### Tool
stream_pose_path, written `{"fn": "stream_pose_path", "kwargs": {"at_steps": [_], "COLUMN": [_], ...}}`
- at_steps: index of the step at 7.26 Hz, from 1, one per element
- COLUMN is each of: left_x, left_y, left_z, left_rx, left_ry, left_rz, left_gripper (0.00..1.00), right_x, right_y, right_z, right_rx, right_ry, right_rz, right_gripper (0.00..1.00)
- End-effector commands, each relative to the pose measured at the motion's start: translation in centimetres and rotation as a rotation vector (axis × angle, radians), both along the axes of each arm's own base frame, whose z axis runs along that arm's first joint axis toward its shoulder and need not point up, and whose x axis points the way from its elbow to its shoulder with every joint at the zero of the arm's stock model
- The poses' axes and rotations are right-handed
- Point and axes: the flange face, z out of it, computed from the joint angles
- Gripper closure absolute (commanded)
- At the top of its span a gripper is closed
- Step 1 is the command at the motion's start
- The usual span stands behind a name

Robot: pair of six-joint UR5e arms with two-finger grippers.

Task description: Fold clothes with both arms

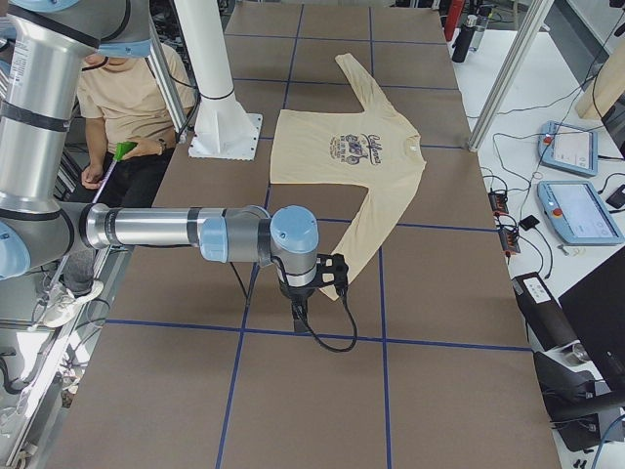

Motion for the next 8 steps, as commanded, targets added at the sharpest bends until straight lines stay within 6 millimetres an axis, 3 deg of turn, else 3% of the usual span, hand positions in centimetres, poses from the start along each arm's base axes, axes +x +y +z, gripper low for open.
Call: {"fn": "stream_pose_path", "kwargs": {"at_steps": [1,4,5,6,7,8], "left_x": [0.0,0.0,0.0,0.0,0.0,-0.1], "left_y": [-0.1,-0.4,-0.7,-1.3,-1.9,-2.6], "left_z": [0.0,-0.8,-1.9,-2.9,-3.7,-4.6], "left_rx": [0.001,0.027,0.068,0.125,0.211,0.27], "left_ry": [-0.004,-0.011,-0.01,-0.008,-0.011,-0.02], "left_rz": [0.001,0.004,0.002,0.0,0.0,-0.003], "left_gripper": [0.0,0.0,0.0,0.0,0.0,0.0], "right_x": [0.0,0.0,-0.1,-0.1,-0.1,-0.1], "right_y": [0.0,0.0,-0.4,-1.6,-3.5,-4.1], "right_z": [0.0,-0.4,-0.8,-2.2,-4.7,-5.6], "right_rx": [0.0,0.009,0.021,0.062,0.183,0.269], "right_ry": [0.001,-0.005,-0.008,-0.008,-0.011,-0.013], "right_rz": [0.0,0.0,0.0,0.002,0.009,0.011], "right_gripper": [0.0,0.0,0.0,0.0,0.0,0.0]}}
